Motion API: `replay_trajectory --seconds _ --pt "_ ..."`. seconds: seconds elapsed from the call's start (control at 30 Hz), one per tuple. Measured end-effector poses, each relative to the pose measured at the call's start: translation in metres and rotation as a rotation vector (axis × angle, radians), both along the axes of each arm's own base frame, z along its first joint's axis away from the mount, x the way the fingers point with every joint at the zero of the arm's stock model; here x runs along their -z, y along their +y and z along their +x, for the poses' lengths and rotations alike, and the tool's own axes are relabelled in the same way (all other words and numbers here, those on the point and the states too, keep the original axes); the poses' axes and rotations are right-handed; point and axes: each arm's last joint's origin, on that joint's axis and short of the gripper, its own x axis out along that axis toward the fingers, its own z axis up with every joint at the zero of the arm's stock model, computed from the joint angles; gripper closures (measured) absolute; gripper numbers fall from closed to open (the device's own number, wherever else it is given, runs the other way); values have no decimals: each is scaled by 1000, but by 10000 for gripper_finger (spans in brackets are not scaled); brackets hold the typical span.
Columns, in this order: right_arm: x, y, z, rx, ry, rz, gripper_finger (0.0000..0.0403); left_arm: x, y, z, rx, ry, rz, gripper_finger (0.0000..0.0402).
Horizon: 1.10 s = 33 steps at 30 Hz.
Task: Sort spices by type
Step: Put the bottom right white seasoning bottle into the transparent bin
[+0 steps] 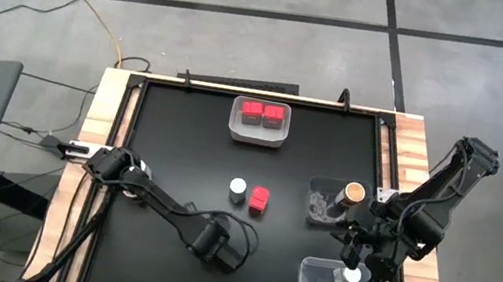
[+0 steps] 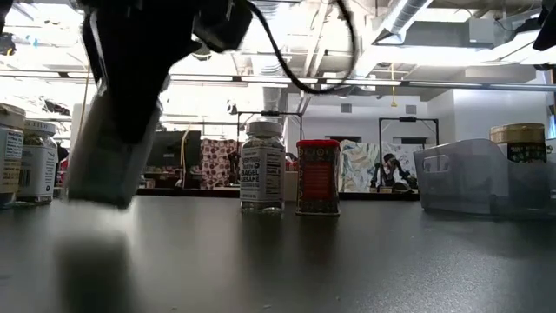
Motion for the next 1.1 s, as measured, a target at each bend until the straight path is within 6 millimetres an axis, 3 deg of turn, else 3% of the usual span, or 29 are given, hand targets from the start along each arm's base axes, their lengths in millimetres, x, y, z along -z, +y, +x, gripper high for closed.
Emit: replay_trajectory --seconds 0.23,0.4,0.5,0.67,0.83,1.1 --pt "0 0 0 -44 7 -33 221 -25 14 -20 -151 -23 121 210" --pt "0 0 0 -59 9 -44 221 -38 31 -53 -302 -101 119 210" --pt "0 1 0 -59 8 -43 221 -35 45 -81 -484 -187 86 210" --pt "0 1 0 -61 10 -40 221 -19 65 -115 -949 -373 -42 210" --pt "0 1 0 -65 11 -43 221 -6 63 -107 -1093 -484 -144 210" --pt "0 1 0 -82 14 -57 221 15 60 -73 -1104 -323 -59 210"
